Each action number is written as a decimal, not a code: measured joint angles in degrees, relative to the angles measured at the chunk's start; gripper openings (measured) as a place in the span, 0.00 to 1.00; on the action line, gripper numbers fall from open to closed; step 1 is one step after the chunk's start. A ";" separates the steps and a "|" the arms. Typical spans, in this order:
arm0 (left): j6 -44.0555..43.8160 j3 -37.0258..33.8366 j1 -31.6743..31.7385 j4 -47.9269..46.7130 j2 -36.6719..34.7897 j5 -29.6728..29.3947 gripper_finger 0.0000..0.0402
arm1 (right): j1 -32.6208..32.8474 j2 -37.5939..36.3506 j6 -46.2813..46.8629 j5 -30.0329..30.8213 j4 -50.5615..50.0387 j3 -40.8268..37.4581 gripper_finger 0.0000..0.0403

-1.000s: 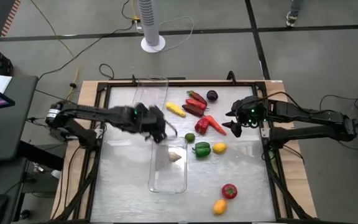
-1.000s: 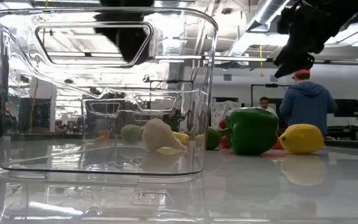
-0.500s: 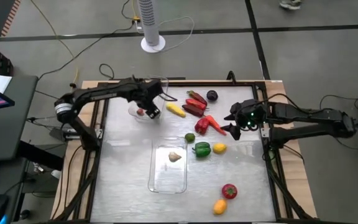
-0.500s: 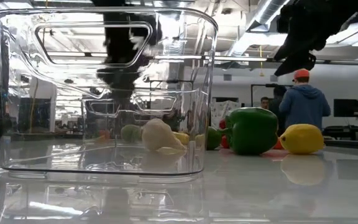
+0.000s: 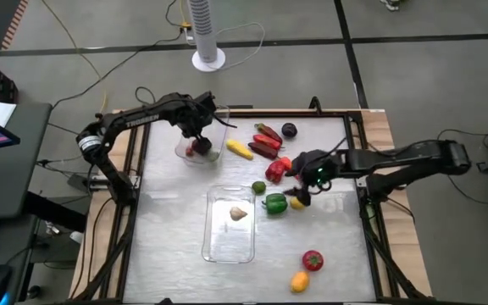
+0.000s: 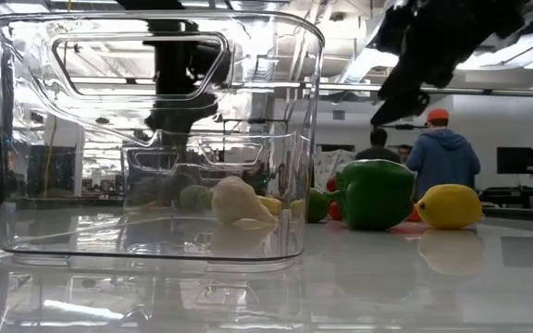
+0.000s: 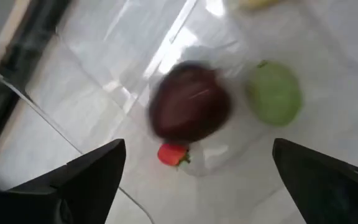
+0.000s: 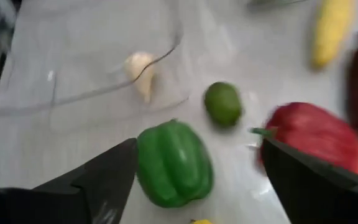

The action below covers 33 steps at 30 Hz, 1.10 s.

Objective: Sort produce into baskets
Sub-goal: Put the green bell pepper into the bottom transparent bin

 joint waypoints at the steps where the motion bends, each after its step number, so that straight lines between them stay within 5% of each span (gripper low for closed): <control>1: -0.41 1.02 -0.22 -0.70 -0.06 0.92 0.97 | 0.29 1.68 -1.13 -0.59 0.78 0.00 0.96; 6: -3.98 7.74 -2.74 -3.01 -0.10 3.97 0.96 | 1.61 7.71 -7.40 -3.12 1.99 0.02 0.97; 16: -7.60 22.27 -9.03 -1.80 -0.72 0.89 0.96 | 4.06 16.66 -15.16 -7.63 5.00 0.07 0.97; 33: -5.73 22.65 -12.87 4.36 -3.45 -0.20 0.96 | 0.47 20.71 -16.47 -8.46 10.12 0.14 0.77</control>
